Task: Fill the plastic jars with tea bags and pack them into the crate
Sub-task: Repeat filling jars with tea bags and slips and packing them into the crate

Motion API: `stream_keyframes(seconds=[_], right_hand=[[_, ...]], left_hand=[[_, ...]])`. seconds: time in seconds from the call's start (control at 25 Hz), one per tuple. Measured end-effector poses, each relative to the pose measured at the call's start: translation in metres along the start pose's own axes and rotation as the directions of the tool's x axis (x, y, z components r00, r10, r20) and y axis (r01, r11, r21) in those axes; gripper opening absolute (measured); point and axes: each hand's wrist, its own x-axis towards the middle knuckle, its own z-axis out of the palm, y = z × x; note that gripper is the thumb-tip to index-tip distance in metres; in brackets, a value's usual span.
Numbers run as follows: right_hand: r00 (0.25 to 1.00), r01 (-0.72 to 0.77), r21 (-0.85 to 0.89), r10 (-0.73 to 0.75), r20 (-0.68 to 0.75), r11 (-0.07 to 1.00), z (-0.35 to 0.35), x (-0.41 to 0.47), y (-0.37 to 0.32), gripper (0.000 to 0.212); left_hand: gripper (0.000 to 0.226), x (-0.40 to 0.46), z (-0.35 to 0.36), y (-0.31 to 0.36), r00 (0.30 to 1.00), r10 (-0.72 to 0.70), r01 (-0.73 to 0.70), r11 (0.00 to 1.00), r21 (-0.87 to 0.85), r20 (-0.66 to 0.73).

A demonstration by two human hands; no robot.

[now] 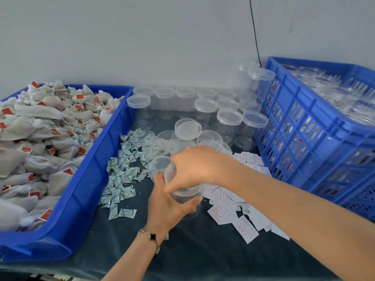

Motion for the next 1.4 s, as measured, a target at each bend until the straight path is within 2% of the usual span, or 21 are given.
stream_keyframes(seconds=[0.04, 0.12, 0.2, 0.32, 0.36, 0.44, 0.52, 0.64, 0.72, 0.8, 0.88, 0.96, 1.0, 1.08, 1.16, 1.2, 1.28, 1.4], right_hand=[[0.992, 0.083, 0.048, -0.087, 0.095, 0.995, -0.004, 0.000, 0.002, 0.049], [0.954, 0.191, 0.163, -0.223, 0.203, 0.968, -0.006, -0.001, 0.000, 0.084], [0.972, 0.153, 0.186, -0.182, 0.149, 0.971, 0.000, -0.004, -0.005, 0.095], [0.999, -0.004, -0.096, 0.009, 0.047, 0.995, 0.013, -0.005, -0.009, 0.087], [0.999, -0.040, -0.121, 0.042, 0.010, 0.992, 0.014, -0.004, -0.007, 0.079], [0.996, -0.018, -0.081, 0.011, -0.084, 0.997, 0.012, -0.005, -0.005, 0.057], [0.994, 0.035, -0.053, -0.040, -0.099, 0.998, 0.010, -0.007, -0.002, 0.050], [0.981, 0.126, 0.012, -0.123, -0.148, 0.992, 0.002, -0.009, 0.002, 0.057], [0.950, 0.166, 0.130, -0.123, -0.287, 0.977, -0.011, -0.007, 0.012, 0.068], [0.899, 0.184, 0.313, -0.031, -0.437, 0.932, -0.025, -0.004, 0.032, 0.076], [0.822, 0.142, 0.459, 0.153, -0.548, 0.877, -0.025, 0.003, 0.062, 0.073], [0.735, -0.008, 0.582, 0.400, -0.548, 0.813, -0.001, 0.012, 0.099, 0.067], [0.718, -0.105, 0.645, 0.506, -0.477, 0.757, 0.017, 0.015, 0.118, 0.068], [0.766, -0.290, 0.731, 0.608, -0.210, 0.618, 0.056, 0.012, 0.143, 0.086], [0.806, -0.402, 0.713, 0.592, -0.023, 0.575, 0.086, 0.007, 0.150, 0.098], [0.814, -0.422, 0.677, 0.581, -0.010, 0.603, 0.094, 0.007, 0.148, 0.098], [0.840, -0.382, 0.619, 0.537, -0.077, 0.687, 0.095, 0.012, 0.136, 0.092], [0.890, -0.136, 0.559, 0.348, -0.293, 0.818, 0.061, 0.029, 0.095, 0.075]], left_hand=[[0.089, 0.000, 0.000, 0.000, 1.000, -0.022, 0.022, 1.000, 0.013, 0.006], [0.085, 0.000, 0.000, -0.001, 0.999, -0.038, 0.037, 0.999, 0.009, 0.023], [0.078, 0.000, -0.001, 0.001, 0.999, -0.020, 0.020, 1.000, 0.008, 0.026], [0.074, 0.000, 0.001, 0.001, 0.999, -0.032, 0.032, 0.999, 0.000, 0.018], [0.074, 0.000, 0.001, 0.000, 0.999, -0.038, 0.038, 0.999, -0.006, 0.013], [0.075, 0.000, 0.001, -0.003, 0.999, -0.039, 0.039, 0.999, -0.013, 0.007], [0.075, -0.001, 0.001, -0.003, 0.999, -0.036, 0.036, 0.999, 0.000, 0.010], [0.075, 0.000, 0.000, -0.003, 1.000, -0.030, 0.030, 1.000, 0.003, -0.001], [0.076, 0.000, 0.000, -0.005, 1.000, -0.021, 0.021, 1.000, 0.005, -0.004], [0.078, 0.000, 0.000, -0.007, 1.000, -0.015, 0.015, 1.000, -0.003, 0.015], [0.079, -0.002, 0.000, -0.008, 1.000, -0.005, 0.005, 1.000, -0.007, 0.023], [0.080, -0.001, 0.000, -0.008, 1.000, -0.002, 0.003, 1.000, -0.009, 0.030], [0.080, -0.001, 0.000, -0.008, 0.999, -0.004, 0.004, 1.000, -0.011, 0.032], [0.081, -0.001, 0.001, -0.008, 0.999, -0.004, 0.004, 1.000, -0.026, 0.032], [0.081, -0.001, 0.002, -0.008, 1.000, -0.008, 0.009, 0.999, -0.035, 0.026], [0.082, -0.001, 0.002, -0.006, 1.000, -0.006, 0.007, 0.999, -0.035, 0.011], [0.081, 0.001, -0.002, 0.000, 0.998, 0.006, -0.010, 0.998, -0.058, -0.069], [0.082, 0.010, -0.020, 0.007, 0.967, 0.002, -0.028, 0.995, -0.096, -0.255]])
